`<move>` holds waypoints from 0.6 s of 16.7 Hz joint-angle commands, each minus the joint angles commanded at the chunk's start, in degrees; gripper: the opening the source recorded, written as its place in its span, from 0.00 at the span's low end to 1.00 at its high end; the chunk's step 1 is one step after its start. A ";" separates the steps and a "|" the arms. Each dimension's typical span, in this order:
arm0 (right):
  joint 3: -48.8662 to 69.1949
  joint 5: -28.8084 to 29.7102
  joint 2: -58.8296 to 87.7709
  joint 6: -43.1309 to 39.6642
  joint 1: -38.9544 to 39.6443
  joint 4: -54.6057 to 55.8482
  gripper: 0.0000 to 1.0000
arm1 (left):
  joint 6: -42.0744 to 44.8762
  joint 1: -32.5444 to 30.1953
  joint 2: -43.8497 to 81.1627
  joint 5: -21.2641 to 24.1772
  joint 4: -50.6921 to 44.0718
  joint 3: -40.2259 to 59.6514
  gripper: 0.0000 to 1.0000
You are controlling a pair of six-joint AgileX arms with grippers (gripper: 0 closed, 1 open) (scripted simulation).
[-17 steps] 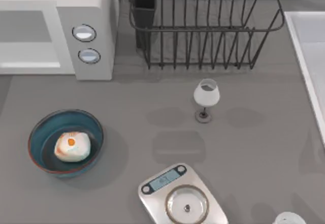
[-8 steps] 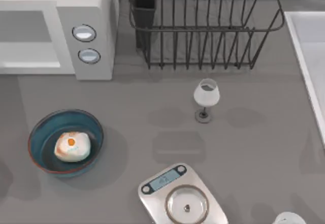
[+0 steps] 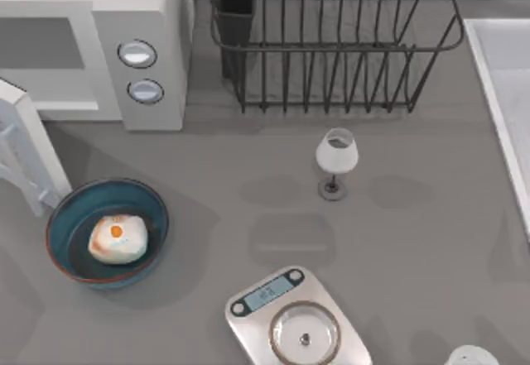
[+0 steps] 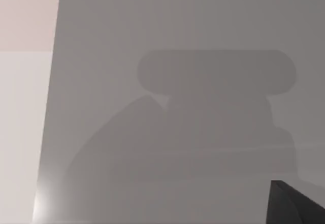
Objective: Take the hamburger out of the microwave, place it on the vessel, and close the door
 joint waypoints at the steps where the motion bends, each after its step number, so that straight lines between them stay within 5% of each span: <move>1: 0.00 0.00 0.00 0.00 0.00 0.00 1.00 | 0.00 0.00 0.00 0.00 0.00 0.00 0.00; 5: 0.00 0.00 0.00 0.00 0.00 0.00 1.00 | -0.87 -0.98 -0.69 -0.50 0.45 -0.90 0.00; 10: 0.00 0.00 0.00 0.00 0.00 0.00 1.00 | -11.15 -12.28 -12.07 -6.77 3.95 -10.46 0.00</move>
